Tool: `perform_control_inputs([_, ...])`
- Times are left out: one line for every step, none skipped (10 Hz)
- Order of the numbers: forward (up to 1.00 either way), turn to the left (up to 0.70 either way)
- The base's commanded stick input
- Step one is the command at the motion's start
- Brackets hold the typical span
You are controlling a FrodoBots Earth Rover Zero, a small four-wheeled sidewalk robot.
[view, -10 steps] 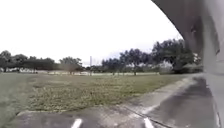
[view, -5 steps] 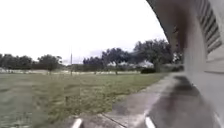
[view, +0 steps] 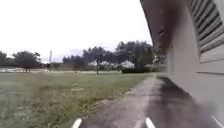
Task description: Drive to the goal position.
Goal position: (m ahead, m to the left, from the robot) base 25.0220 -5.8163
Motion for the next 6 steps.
perform_control_inputs([0.84, -0.33])
perform_control_inputs([0.84, -0.33])
perform_control_inputs([0.84, -0.33])
perform_control_inputs([0.84, -0.33])
perform_control_inputs([0.84, -0.33])
perform_control_inputs([0.84, -0.33])
